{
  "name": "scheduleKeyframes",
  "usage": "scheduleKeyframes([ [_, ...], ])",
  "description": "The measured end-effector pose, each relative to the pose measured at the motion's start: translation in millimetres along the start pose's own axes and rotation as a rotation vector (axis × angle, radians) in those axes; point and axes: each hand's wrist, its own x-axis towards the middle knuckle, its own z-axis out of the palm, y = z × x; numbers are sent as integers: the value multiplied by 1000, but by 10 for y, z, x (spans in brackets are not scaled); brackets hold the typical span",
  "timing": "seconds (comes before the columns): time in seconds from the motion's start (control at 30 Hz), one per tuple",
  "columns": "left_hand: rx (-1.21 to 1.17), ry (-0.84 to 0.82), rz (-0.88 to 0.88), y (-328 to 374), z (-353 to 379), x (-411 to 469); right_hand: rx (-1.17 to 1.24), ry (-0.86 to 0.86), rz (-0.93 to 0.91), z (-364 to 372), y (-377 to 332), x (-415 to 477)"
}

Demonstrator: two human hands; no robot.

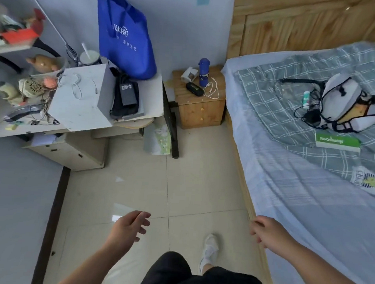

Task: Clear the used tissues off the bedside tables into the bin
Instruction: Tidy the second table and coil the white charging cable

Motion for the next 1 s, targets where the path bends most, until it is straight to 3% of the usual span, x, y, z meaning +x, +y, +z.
scheduleKeyframes([
  [0.2,-19,19,-105,218,-153,665,-34,48,-175,-702,-1351,742],
  [0.4,42,-70,-133,702,-236,1726,-40,106,-203,-1201,-2234,1524],
  [0.7,102,-283,53,2523,-239,2990,15,122,1,-1629,-2530,2186],
  [0.87,63,-253,127,3376,-230,3620,1,108,92,-1944,-2652,2654],
  [1.0,23,-180,90,3795,-162,4117,13,96,105,-2301,-2919,3230],
])
